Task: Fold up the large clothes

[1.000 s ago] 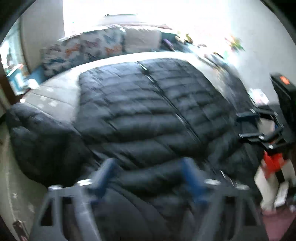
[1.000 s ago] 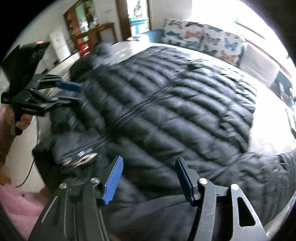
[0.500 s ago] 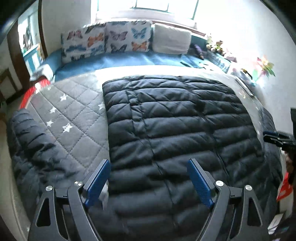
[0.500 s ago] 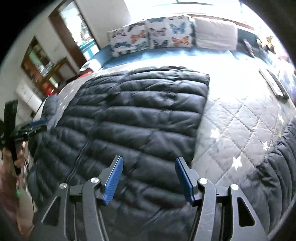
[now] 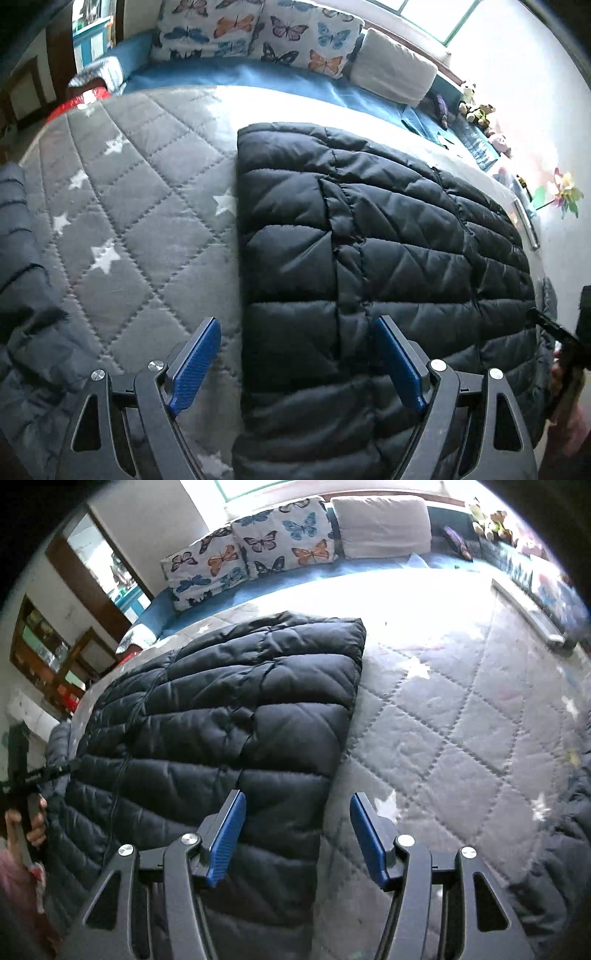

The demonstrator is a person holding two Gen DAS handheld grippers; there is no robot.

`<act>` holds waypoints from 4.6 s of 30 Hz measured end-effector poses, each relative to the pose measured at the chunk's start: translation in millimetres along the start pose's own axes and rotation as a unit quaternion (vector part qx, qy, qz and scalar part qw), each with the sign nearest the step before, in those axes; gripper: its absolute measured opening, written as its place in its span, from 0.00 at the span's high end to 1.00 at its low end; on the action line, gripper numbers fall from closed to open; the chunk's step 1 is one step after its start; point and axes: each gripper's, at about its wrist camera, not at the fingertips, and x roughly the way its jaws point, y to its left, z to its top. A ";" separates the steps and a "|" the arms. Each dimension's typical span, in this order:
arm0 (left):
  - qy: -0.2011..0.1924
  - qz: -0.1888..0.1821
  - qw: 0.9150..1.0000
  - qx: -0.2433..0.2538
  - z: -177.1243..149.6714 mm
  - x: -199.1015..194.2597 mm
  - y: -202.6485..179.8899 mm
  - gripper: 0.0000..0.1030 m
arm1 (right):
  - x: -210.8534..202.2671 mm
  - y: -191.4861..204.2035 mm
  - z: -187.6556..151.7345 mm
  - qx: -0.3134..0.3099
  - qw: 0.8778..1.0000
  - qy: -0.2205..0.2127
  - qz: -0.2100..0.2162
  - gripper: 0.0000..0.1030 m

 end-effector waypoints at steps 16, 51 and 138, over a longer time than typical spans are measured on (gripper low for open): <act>-0.111 0.012 0.994 -0.008 -1.1 -31.0 -15.1 0.79 | -19.1 50.8 21.7 -0.099 0.992 -0.056 -0.059 0.85; -0.122 -0.009 0.951 0.285 -282.6 -117.3 -167.7 0.47 | -103.2 148.5 -178.0 -0.322 0.945 0.042 0.020 0.57; -0.182 -0.095 0.961 0.186 -344.2 -154.4 -78.1 0.40 | -201.3 228.1 -83.4 -0.286 0.942 -0.168 0.041 0.91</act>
